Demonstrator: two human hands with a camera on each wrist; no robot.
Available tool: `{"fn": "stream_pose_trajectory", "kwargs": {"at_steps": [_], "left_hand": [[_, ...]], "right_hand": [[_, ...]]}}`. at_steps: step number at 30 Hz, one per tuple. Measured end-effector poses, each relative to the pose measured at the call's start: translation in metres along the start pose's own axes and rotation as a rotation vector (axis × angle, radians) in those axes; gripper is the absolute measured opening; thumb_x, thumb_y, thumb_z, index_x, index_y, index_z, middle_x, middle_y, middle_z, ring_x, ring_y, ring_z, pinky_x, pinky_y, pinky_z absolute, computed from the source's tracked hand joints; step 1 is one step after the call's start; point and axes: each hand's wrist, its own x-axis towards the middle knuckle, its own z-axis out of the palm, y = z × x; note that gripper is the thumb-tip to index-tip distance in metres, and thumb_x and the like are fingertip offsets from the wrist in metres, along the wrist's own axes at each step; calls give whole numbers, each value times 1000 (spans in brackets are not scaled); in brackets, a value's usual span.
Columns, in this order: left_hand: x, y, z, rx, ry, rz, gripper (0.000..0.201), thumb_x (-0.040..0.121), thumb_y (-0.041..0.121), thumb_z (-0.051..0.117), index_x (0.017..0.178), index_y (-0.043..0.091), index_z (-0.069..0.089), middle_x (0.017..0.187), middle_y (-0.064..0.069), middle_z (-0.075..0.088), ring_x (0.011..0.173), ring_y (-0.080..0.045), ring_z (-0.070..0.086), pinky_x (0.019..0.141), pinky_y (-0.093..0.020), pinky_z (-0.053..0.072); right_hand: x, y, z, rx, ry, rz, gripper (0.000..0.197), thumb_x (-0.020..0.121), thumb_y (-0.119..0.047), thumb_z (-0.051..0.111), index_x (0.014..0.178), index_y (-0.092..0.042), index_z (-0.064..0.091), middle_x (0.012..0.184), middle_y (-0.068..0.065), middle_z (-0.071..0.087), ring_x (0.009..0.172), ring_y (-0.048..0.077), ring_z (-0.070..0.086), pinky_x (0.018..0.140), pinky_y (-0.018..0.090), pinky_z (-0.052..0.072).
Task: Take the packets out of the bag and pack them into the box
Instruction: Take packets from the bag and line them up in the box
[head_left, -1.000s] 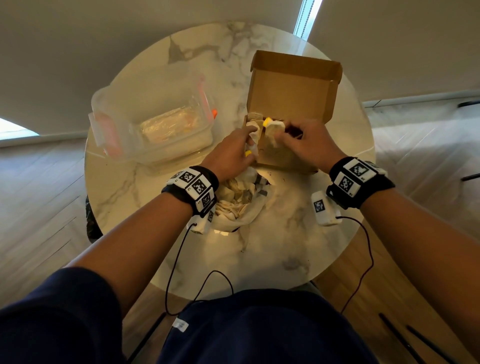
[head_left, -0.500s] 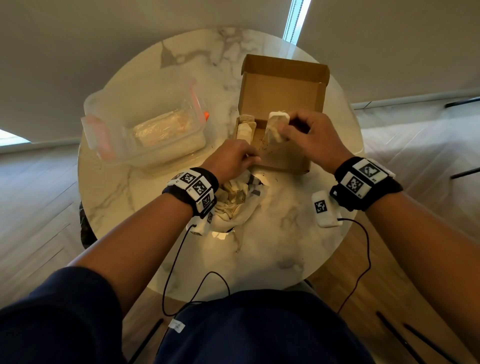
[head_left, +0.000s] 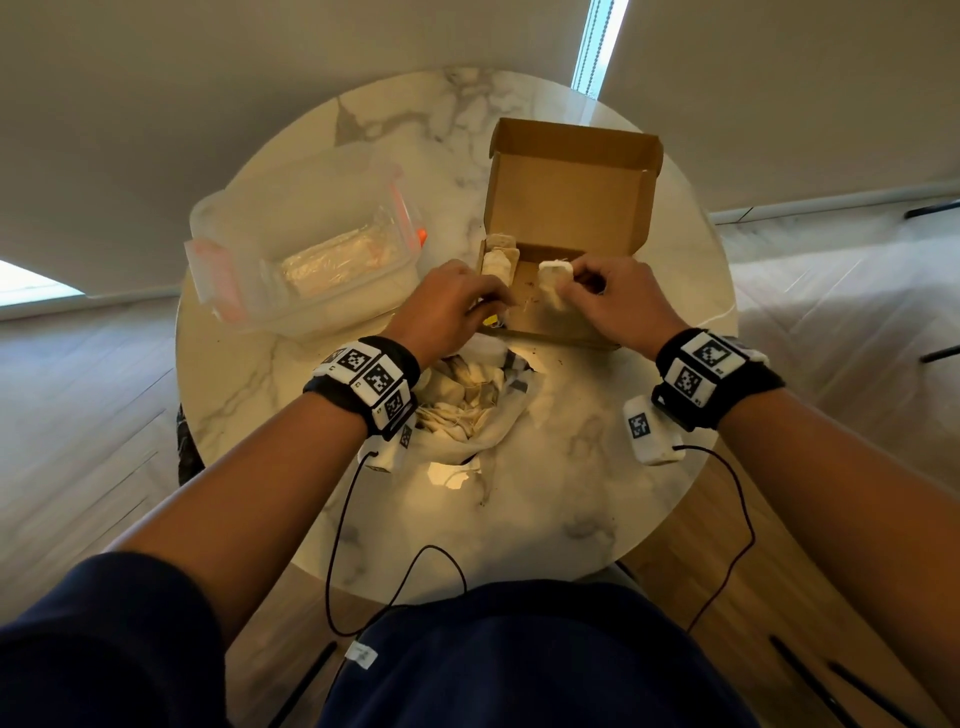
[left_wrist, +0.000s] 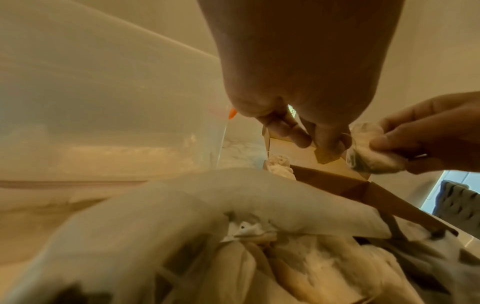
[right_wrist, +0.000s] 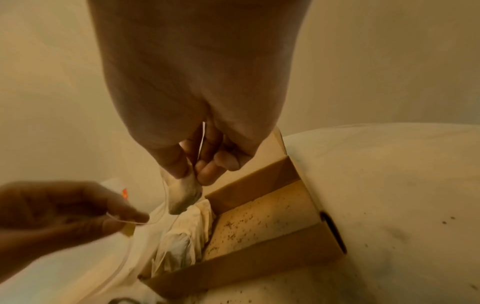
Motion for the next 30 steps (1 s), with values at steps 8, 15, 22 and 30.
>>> {"fn": "stream_pose_trajectory", "kwargs": {"at_steps": [8,15,22,30], "left_hand": [[1,8,-2,-149,63,36,12,94,18,65,106,17,67,101,3,66,90,-7,61,80,-23,53],[1,10,1,-192,158,-18,9,92,17,68,100,13,66,94,2,65,84,-9,59,75,-23,51],[4,5,11,-212,143,-94,12,96,19,60,107,21,66,98,8,66,86,-5,60,78,-21,51],[0,-9,38,-46,-50,-204,18,93,26,58,107,23,70,104,2,62,91,-14,57,81,-29,49]], "right_hand": [[0,-12,20,-5,-162,-114,18,97,-33,63,101,-18,72,87,0,69,81,17,63,78,45,54],[7,-16,21,8,-178,-118,17,95,-37,64,101,-23,71,89,-6,68,83,11,62,78,41,56],[18,-5,29,10,-115,-86,20,97,-37,60,102,-21,70,90,-5,68,83,13,62,77,37,54],[46,17,42,17,27,85,20,95,-33,64,109,-20,72,99,-3,71,90,11,64,83,29,53]]}}
